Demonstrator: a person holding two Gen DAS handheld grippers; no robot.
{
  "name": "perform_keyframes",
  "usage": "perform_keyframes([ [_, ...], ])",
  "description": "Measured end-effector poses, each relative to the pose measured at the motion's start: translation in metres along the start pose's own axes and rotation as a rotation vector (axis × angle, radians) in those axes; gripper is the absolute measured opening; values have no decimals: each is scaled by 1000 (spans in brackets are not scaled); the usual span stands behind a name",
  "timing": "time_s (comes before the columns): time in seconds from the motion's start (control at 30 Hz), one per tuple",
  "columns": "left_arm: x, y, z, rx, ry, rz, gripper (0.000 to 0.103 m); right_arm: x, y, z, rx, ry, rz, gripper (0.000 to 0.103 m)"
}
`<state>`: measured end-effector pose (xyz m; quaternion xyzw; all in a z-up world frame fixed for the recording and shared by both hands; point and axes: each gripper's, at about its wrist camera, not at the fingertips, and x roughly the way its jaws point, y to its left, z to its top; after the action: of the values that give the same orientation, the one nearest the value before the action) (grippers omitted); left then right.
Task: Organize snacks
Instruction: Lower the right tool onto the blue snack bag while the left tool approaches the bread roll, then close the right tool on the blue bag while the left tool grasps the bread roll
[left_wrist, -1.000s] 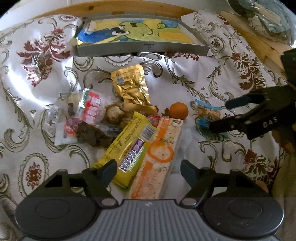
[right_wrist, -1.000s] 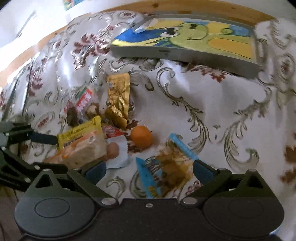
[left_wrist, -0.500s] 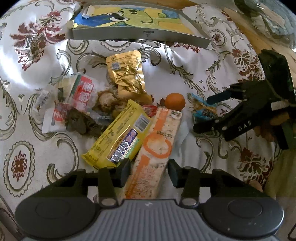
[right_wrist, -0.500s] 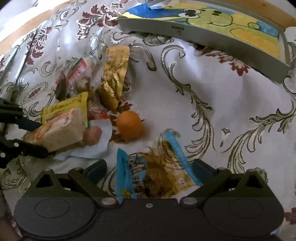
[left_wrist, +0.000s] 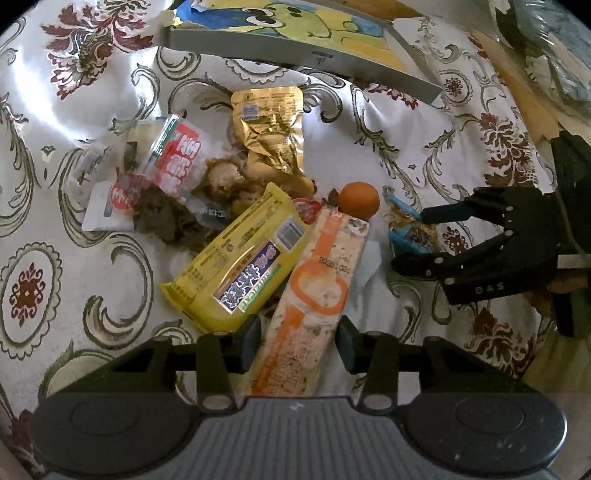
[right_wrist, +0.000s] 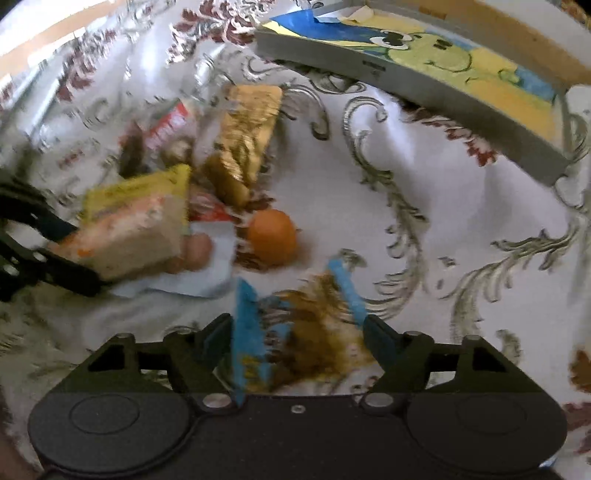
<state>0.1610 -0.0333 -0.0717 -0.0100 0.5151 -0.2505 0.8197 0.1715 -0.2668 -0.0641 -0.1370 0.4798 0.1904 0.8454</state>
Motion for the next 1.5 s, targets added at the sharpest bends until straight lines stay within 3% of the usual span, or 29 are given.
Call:
perform_keyframes([
  [0.17, 4, 1, -1, -29, 10, 9, 49, 5, 7, -2, -25, 0, -28, 68],
  [0.3, 4, 2, 0, -48, 6, 5, 49, 6, 16, -3, -41, 18, -31, 68],
  [0.47, 2, 4, -3, -91, 0, -41, 43, 1, 15, -3, 2, 8, -27, 47],
  [0.6, 0, 1, -6, -101, -7, -68, 39, -2, 24, -5, -34, 0, -75, 44],
  [0.77, -3, -5, -10, -92, -23, -89, 37, -4, 50, -9, -188, -18, -182, 39],
  [1.03, -8, -7, -15, -104, -48, -105, 37, -10, 71, -15, -332, -63, -288, 36],
  [1.27, -13, -6, -16, -123, -53, -166, 37, -23, 90, -21, -457, -167, -422, 36],
  [1.5, -19, -5, -17, -174, -54, -224, 37, -41, 88, -16, -422, -287, -475, 36],
])
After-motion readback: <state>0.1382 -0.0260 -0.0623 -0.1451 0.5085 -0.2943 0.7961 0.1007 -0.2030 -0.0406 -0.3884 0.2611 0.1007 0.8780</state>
